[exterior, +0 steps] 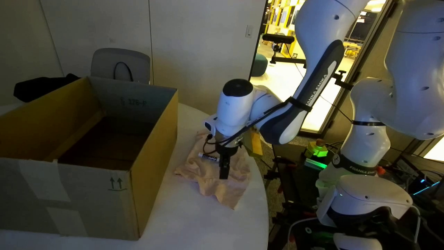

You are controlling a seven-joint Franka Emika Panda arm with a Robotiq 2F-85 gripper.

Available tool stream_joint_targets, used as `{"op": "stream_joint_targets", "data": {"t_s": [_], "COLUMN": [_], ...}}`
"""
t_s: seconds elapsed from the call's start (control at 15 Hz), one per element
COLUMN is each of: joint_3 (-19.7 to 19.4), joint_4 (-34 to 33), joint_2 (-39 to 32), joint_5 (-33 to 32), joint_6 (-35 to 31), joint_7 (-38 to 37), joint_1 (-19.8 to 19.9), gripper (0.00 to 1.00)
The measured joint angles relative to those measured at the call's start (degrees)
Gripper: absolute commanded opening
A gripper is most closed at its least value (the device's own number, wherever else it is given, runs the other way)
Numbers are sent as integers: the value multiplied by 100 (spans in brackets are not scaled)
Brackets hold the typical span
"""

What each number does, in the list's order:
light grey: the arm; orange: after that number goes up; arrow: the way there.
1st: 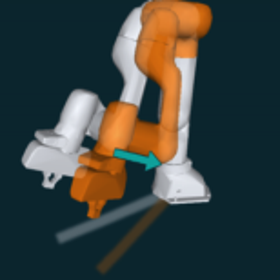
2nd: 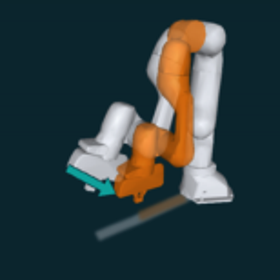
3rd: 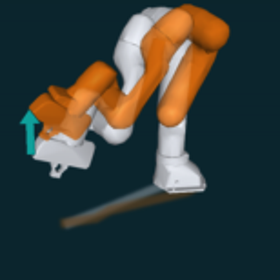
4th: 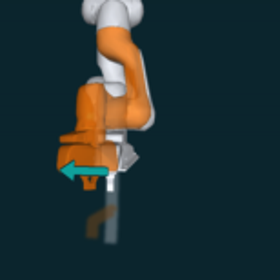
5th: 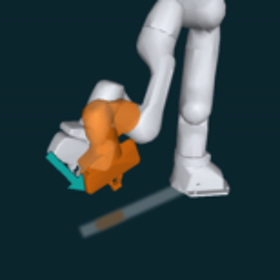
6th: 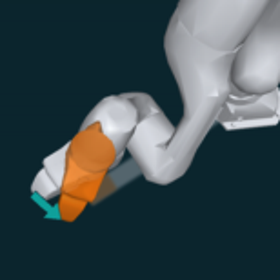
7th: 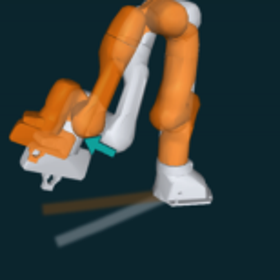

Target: Put the marker on the shirt, fold the shirt, and then put the folded shirt in the box

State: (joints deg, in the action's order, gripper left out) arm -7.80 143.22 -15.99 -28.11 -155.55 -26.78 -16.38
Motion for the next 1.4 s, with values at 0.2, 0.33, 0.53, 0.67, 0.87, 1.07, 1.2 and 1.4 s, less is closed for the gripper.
{"op": "stream_joint_targets", "data": {"t_s": [0.2, 0.33, 0.53, 0.67, 0.87, 1.07, 1.2, 1.4], "joint_3": [379, 521, 622, 630, 600, 528, 523, 513], "joint_4": [43, 31, 2, -25, -83, -167, -209, -229], "joint_2": [-39, -115, -328, -529, -847, -1125, -1217, -1228], "joint_5": [71, 85, 165, 289, 511, 811, 1032, 1259], "joint_6": [-115, -151, -356, -621, -969, -1169, -1236, -1241], "joint_7": [-17, -83, -118, -109, -64, 50, 180, 340], "joint_1": [-43, -130, -223, -240, -241, -259, -262, -271], "gripper": [100, 100, 100, 100, 100, 100, 100, 75]}}
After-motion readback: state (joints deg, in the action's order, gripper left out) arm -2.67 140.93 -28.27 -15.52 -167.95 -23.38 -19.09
